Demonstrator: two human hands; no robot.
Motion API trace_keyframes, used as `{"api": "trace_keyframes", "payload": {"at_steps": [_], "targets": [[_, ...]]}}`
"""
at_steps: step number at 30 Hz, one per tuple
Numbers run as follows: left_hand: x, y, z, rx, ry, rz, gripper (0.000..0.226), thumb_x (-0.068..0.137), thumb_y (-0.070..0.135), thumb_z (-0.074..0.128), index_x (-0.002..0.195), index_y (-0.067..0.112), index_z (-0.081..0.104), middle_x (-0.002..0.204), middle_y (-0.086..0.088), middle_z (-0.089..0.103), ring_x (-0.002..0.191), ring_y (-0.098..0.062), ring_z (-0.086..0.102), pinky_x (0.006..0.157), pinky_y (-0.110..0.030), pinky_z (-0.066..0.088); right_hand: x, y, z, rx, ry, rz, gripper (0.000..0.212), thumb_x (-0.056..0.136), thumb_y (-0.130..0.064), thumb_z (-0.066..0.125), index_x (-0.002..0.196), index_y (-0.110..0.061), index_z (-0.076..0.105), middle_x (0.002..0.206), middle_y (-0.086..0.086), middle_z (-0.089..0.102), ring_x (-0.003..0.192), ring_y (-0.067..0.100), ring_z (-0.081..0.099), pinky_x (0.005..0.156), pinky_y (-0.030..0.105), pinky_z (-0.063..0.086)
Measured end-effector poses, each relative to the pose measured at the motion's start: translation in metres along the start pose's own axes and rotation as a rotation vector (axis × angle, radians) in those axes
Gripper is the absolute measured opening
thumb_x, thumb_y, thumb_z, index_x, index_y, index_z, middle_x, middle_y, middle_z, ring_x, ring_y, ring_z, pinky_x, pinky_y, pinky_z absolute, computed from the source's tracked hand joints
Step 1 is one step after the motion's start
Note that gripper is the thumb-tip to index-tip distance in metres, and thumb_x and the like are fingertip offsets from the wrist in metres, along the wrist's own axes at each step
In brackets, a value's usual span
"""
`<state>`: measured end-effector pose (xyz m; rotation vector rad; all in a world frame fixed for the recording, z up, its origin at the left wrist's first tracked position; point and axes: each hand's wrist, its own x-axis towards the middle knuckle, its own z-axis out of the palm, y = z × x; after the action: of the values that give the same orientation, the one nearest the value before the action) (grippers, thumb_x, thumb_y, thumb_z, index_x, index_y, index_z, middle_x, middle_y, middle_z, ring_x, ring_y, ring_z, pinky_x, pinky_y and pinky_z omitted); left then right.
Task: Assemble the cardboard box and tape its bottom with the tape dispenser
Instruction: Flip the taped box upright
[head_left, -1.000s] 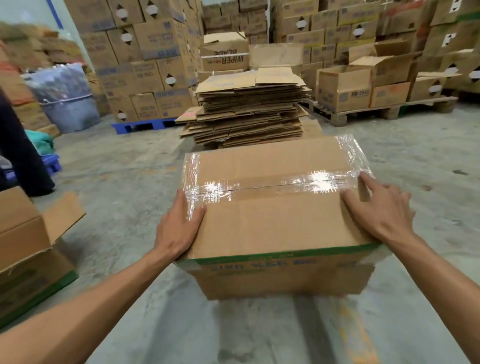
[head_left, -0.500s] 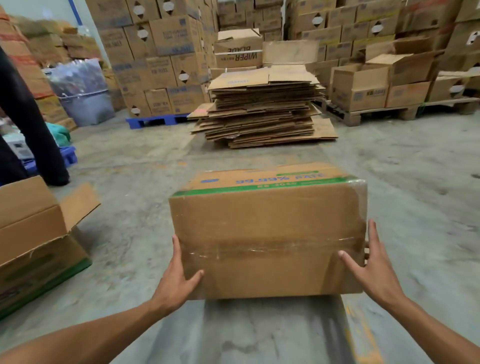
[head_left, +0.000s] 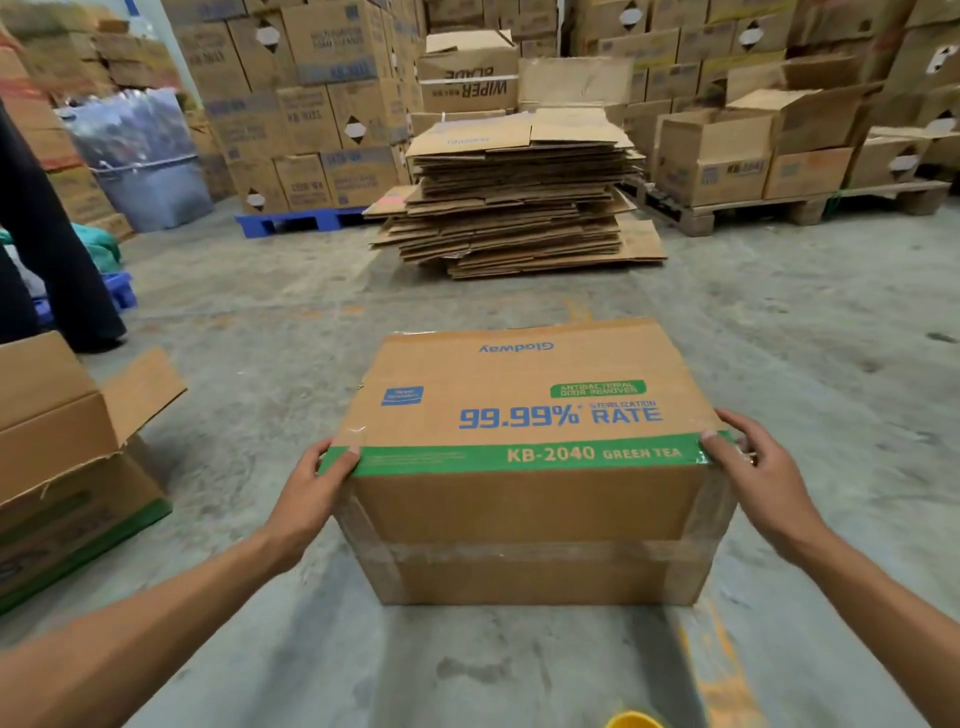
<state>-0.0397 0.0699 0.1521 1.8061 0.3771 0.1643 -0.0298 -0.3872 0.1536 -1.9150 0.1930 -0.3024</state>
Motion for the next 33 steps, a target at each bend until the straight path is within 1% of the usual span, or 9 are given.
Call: {"api": "trace_keyframes", "payload": {"at_steps": [2,4,9,12,15,19,24,28,33], "targets": [[0.01,0.014,-0.005,0.066,-0.124,-0.044,0.029,0.095,0.032,0.058,0.124,0.029,0.052,0.111,0.003,0.064,0.089,-0.016,0.065,0.073,-0.035,0.052,0.014,-0.012,-0.007,0.036,-0.142,0.108,0.041,0.09,-0.035,0.062,0.13,-0.033,0.056,0.101,0.005,0.063,0.087,0.025,0.064,0.071,0.038,0.053],[0.022,0.027,-0.008,0.144,-0.218,-0.081,0.028,0.095,0.033,0.059,0.121,0.036,0.051,0.112,0.003,0.065,0.091,-0.02,0.067,0.079,-0.039,0.054,0.03,-0.021,-0.01,0.031,-0.283,0.206,0.039,0.094,-0.02,0.056,0.129,-0.038,0.056,0.111,0.0,0.066,0.083,0.019,0.065,0.064,0.031,0.049],[0.041,0.039,-0.004,0.128,-0.312,-0.186,0.039,0.089,0.041,0.066,0.124,0.034,0.052,0.112,-0.001,0.071,0.099,-0.026,0.071,0.088,-0.047,0.057,0.06,-0.029,0.001,0.107,-0.429,0.315,0.03,0.098,-0.034,0.056,0.128,-0.038,0.056,0.114,-0.003,0.075,0.096,0.024,0.074,0.079,0.041,0.059],[0.039,0.033,0.002,0.025,-0.344,-0.214,0.039,0.089,0.041,0.065,0.124,0.026,0.056,0.11,-0.007,0.074,0.102,-0.032,0.07,0.092,-0.051,0.054,0.063,-0.031,0.009,0.197,-0.458,0.345,0.045,0.094,-0.031,0.064,0.137,-0.027,0.048,0.11,0.007,0.076,0.094,0.028,0.074,0.07,0.037,0.061],[0.036,0.031,0.004,-0.07,-0.359,-0.209,0.037,0.091,0.034,0.065,0.126,0.023,0.057,0.111,-0.009,0.073,0.104,-0.033,0.069,0.092,-0.05,0.054,0.06,-0.03,0.01,0.227,-0.469,0.34,0.047,0.093,-0.029,0.066,0.136,-0.026,0.048,0.107,0.01,0.076,0.093,0.031,0.074,0.067,0.036,0.061],[0.027,0.047,0.01,-0.113,-0.334,-0.136,0.033,0.092,0.025,0.065,0.124,0.022,0.055,0.107,-0.008,0.074,0.092,-0.027,0.072,0.073,-0.038,0.059,0.054,-0.031,0.001,0.218,-0.441,0.277,0.053,0.089,-0.029,0.069,0.137,-0.022,0.048,0.108,0.01,0.076,0.091,0.029,0.075,0.068,0.035,0.06],[0.03,0.067,0.006,-0.124,-0.193,0.109,0.055,0.085,0.02,0.074,0.135,0.022,0.05,0.119,-0.005,0.07,0.102,-0.02,0.07,0.083,-0.033,0.057,0.045,-0.051,-0.01,0.19,-0.273,0.008,0.073,0.069,-0.051,0.082,0.133,-0.031,0.051,0.106,-0.007,0.075,0.086,0.007,0.074,0.065,0.02,0.057],[0.02,0.053,0.007,-0.079,-0.102,0.294,0.069,0.082,0.015,0.077,0.14,0.027,0.041,0.124,0.006,0.067,0.11,-0.01,0.065,0.091,-0.026,0.052,0.027,-0.038,0.005,0.177,-0.061,-0.184,0.061,0.087,-0.01,0.07,0.138,-0.031,0.042,0.115,-0.012,0.063,0.082,-0.019,0.063,0.066,0.0,0.047],[-0.003,-0.03,0.019,0.022,-0.133,0.127,0.079,0.079,0.01,0.079,0.141,0.038,0.037,0.128,0.015,0.063,0.111,-0.006,0.064,0.09,-0.025,0.053,-0.001,0.022,0.01,0.001,-0.226,-0.044,0.081,0.078,-0.012,0.075,0.144,-0.038,0.036,0.125,-0.02,0.064,0.113,0.004,0.063,0.089,0.018,0.053]]}}
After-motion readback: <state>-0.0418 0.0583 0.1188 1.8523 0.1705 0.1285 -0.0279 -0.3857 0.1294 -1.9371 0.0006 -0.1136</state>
